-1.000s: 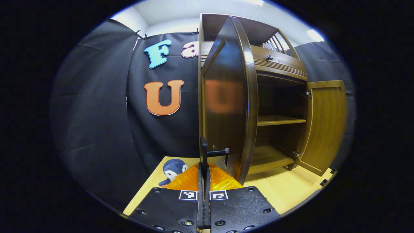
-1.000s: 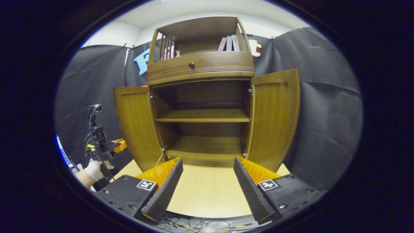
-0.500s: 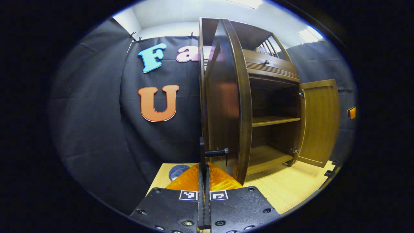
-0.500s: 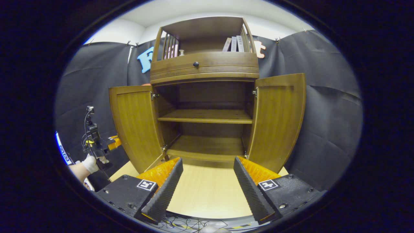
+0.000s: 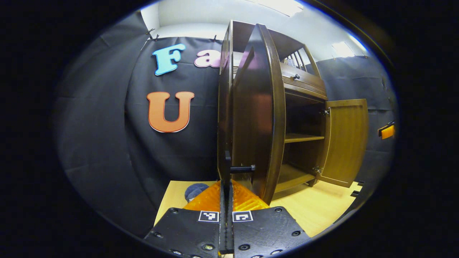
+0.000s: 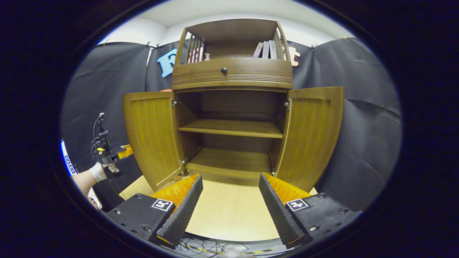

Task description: Open the right door of the double-door shoe cabinet with the right hand, and open the left door with the left hand.

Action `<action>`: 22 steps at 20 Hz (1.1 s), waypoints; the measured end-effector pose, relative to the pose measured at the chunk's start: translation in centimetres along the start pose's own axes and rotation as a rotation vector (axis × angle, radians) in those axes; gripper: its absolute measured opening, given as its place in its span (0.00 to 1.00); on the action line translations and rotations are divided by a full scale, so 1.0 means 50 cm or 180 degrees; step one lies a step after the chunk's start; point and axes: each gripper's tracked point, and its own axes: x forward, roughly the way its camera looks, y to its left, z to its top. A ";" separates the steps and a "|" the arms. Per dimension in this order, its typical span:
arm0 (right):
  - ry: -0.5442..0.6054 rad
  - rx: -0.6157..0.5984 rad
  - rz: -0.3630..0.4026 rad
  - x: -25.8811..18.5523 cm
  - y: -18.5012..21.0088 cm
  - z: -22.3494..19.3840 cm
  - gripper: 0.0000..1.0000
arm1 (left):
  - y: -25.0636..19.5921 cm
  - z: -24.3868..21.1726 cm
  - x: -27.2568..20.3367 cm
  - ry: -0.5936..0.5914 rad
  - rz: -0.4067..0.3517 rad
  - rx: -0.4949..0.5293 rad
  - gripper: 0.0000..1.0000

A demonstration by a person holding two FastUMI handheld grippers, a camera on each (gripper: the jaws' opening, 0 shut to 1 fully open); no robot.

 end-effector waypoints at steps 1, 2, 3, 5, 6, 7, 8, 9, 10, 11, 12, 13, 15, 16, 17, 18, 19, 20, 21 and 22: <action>0.0000 0.0003 0.0005 -0.001 0.002 -0.002 1.00 | 0.000 0.000 0.001 0.0020 -0.0039 0.0005 0.00; 0.0008 0.0001 0.0014 -0.002 0.005 -0.004 1.00 | 0.000 0.003 0.000 0.0035 -0.0062 0.0021 0.00; 0.0015 -0.0003 0.0026 -0.001 0.008 -0.005 1.00 | 0.000 -0.002 0.004 0.0073 -0.0076 0.0031 0.00; 0.0024 -0.0023 0.0043 -0.002 0.014 -0.009 1.00 | 0.000 -0.001 0.000 0.0125 -0.0055 0.0037 0.01; 0.0020 -0.0030 0.0048 -0.003 0.015 -0.009 1.00 | -0.003 -0.003 -0.001 0.0145 -0.0069 0.0025 0.12; 0.0016 -0.0033 0.0047 -0.005 0.014 -0.010 1.00 | 0.000 -0.005 -0.010 0.0154 -0.0036 0.0043 0.06; 0.0007 -0.0031 0.0046 -0.006 0.013 -0.009 1.00 | 0.007 -0.007 -0.018 0.0167 0.0023 0.0068 0.00; -0.0006 -0.0037 0.0037 -0.005 0.012 -0.008 1.00 | 0.014 -0.012 -0.017 0.0178 0.0055 0.0079 0.15; -0.0008 -0.0039 0.0029 -0.003 0.010 -0.008 1.00 | 0.021 -0.014 -0.032 0.0190 0.0111 0.0088 0.27; -0.0003 -0.0037 0.0028 -0.001 0.010 -0.011 1.00 | 0.031 -0.018 -0.043 0.0213 0.0159 0.0071 0.40; -0.0006 -0.0030 0.0026 -0.001 0.010 -0.011 1.00 | 0.040 -0.022 -0.062 0.0241 0.0209 0.0025 0.52; -0.0011 -0.0026 0.0024 0.001 0.009 -0.012 1.00 | 0.044 -0.017 -0.074 0.0224 0.0266 -0.0001 0.65; -0.0019 -0.0009 0.0029 0.006 0.010 -0.013 1.00 | 0.058 0.001 -0.104 0.0135 0.0452 0.0054 0.88; -0.0021 -0.0007 0.0030 0.009 0.010 -0.013 1.00 | 0.065 0.006 -0.120 0.0124 0.0551 0.0059 0.88; -0.0033 -0.0004 0.0024 0.011 0.009 -0.011 1.00 | 0.066 0.017 -0.135 0.0099 0.0648 0.0060 1.00; -0.0043 0.0005 0.0020 0.012 0.007 -0.010 1.00 | 0.065 0.026 -0.150 0.0080 0.0733 0.0073 0.94; -0.0058 0.0018 0.0015 0.015 0.005 -0.008 1.00 | 0.059 0.041 -0.167 0.0069 0.0819 0.0106 0.95; -0.0072 0.0028 0.0005 0.017 0.003 -0.006 1.00 | 0.056 0.051 -0.182 0.0085 0.0939 0.0179 0.94; -0.0088 0.0037 -0.0002 0.020 0.001 -0.005 1.00 | 0.051 0.060 -0.193 0.0110 0.1011 0.0223 0.95; -0.0108 0.0049 -0.0011 0.022 -0.002 0.000 1.00 | 0.040 0.074 -0.203 0.0127 0.1083 0.0253 0.97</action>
